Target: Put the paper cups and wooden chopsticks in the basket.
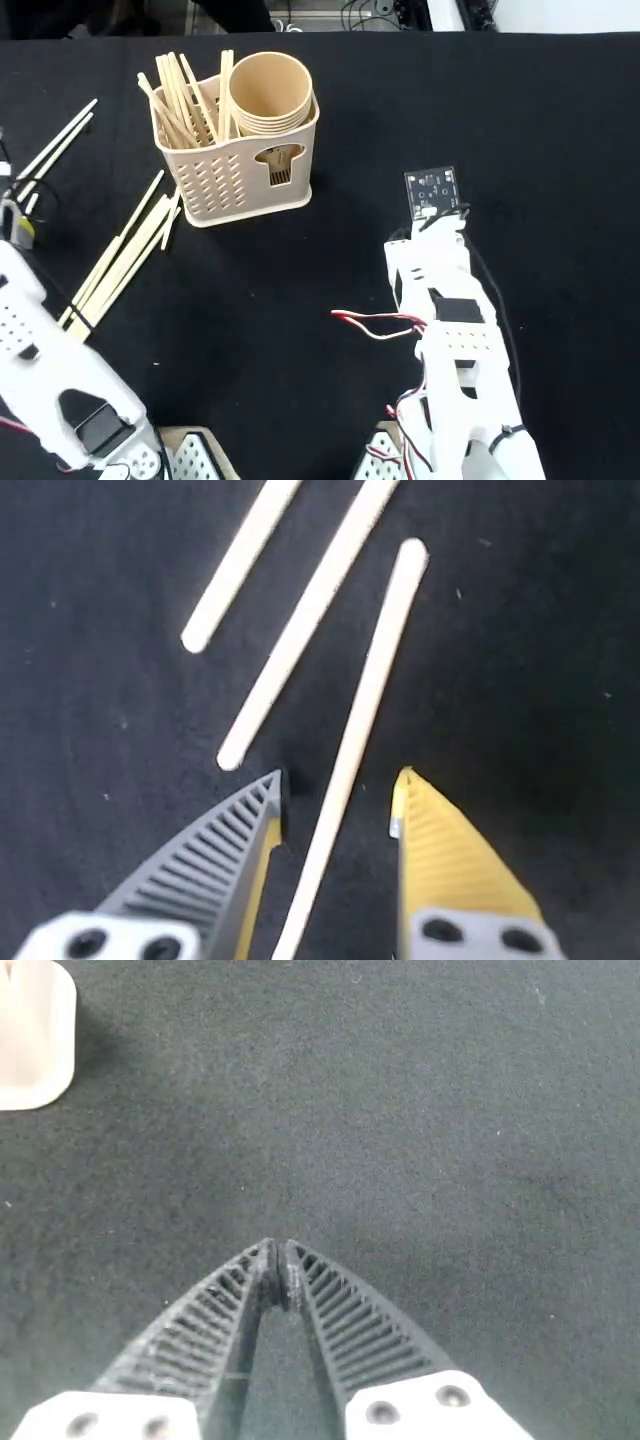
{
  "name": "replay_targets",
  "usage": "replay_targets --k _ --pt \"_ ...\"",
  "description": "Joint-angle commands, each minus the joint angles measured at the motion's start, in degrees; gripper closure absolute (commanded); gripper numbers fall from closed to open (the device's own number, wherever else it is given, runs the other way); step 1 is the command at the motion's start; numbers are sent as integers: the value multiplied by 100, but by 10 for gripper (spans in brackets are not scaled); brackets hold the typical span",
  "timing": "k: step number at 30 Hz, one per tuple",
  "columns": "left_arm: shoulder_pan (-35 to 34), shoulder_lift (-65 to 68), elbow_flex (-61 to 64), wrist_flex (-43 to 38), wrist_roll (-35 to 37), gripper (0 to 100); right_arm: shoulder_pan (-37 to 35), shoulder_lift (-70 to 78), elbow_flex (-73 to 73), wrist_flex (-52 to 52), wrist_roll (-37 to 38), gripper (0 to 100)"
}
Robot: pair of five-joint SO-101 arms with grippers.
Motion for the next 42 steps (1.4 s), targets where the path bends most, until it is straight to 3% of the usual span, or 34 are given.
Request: replay_targets --k 1,6,11,19,27,30,32,42 --pt "31 1011 -2246 862 -53 819 -26 -136 -48 -62 53 985" --pt "31 2154 -3899 1837 -255 827 -26 -136 -57 -62 53 985" --pt "57 3121 -5200 2840 -1099 970 -26 -136 -57 -62 53 985" --pt "-13 4018 -6185 2945 -1196 972 -26 -136 -57 -62 53 985" --pt "31 3534 -6132 2971 255 973 -26 -136 -57 -62 53 985" --pt "22 3112 -5640 2971 1354 973 -26 -136 -57 -79 53 985" --pt "40 2637 -4875 2971 1670 973 -26 -136 -57 -79 53 985" --pt "1279 -1248 532 2848 1758 972 -44 -136 -48 -88 53 985"
